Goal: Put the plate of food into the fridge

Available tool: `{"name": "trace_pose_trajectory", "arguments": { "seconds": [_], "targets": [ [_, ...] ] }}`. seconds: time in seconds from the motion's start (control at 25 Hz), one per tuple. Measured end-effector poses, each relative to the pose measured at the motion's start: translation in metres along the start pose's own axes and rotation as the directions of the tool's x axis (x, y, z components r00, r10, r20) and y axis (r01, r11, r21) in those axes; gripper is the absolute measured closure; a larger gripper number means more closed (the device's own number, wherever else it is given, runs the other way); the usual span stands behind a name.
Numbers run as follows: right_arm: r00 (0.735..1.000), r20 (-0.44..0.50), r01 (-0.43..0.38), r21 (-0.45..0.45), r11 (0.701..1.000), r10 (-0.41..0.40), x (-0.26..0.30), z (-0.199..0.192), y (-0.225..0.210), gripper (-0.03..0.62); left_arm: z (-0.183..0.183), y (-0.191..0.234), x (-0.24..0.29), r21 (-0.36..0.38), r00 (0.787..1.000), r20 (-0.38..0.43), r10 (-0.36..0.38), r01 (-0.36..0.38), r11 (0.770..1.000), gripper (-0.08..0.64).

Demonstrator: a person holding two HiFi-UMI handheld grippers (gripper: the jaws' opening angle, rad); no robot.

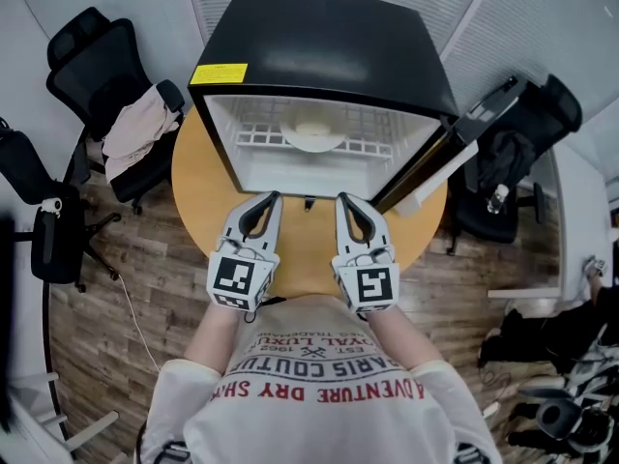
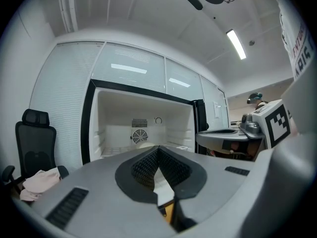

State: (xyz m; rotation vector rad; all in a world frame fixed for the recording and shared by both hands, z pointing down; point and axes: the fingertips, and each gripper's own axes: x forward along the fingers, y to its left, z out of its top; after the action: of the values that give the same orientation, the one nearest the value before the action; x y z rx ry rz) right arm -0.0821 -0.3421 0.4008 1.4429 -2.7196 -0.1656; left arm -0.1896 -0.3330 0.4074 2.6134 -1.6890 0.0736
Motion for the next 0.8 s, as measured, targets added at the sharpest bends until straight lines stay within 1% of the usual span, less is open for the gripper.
{"name": "trace_pose_trajectory", "arguments": {
  "seconds": [0.16, 0.28, 0.44, 0.6, 0.8],
  "targets": [
    [0.999, -0.027, -0.016, 0.040, 0.999, 0.017, 0.0011, -0.0032, 0.0028, 0.565, 0.0029, 0.0002, -0.0014, -0.001, 1.000, 0.013, -0.004, 0.004, 1.000, 0.528],
    [0.999, -0.027, -0.023, 0.047, 0.999, 0.024, 0.0018, -0.0020, 0.0061, 0.565, 0.0037, 0.0007, -0.0026, 0.002, 1.000, 0.022, -0.009, 0.009, 1.000, 0.528],
    [0.998, -0.058, -0.008, 0.057, 0.998, 0.011, 0.0026, 0.0009, 0.0079, 0.565, 0.0059, 0.0021, -0.0043, 0.002, 1.000, 0.030, -0.008, 0.008, 1.000, 0.528],
    [0.999, -0.043, -0.018, 0.099, 0.995, 0.023, 0.0036, -0.0048, 0.0091, 0.565, 0.0041, 0.0045, -0.0040, 0.008, 1.000, 0.021, -0.010, 0.010, 1.000, 0.528],
    [0.998, -0.059, -0.010, 0.102, 0.995, 0.016, 0.0068, -0.0081, 0.0065, 0.565, 0.0034, 0.0088, -0.0056, 0.003, 1.000, 0.020, -0.001, 0.001, 1.000, 0.528]
  ]
}}
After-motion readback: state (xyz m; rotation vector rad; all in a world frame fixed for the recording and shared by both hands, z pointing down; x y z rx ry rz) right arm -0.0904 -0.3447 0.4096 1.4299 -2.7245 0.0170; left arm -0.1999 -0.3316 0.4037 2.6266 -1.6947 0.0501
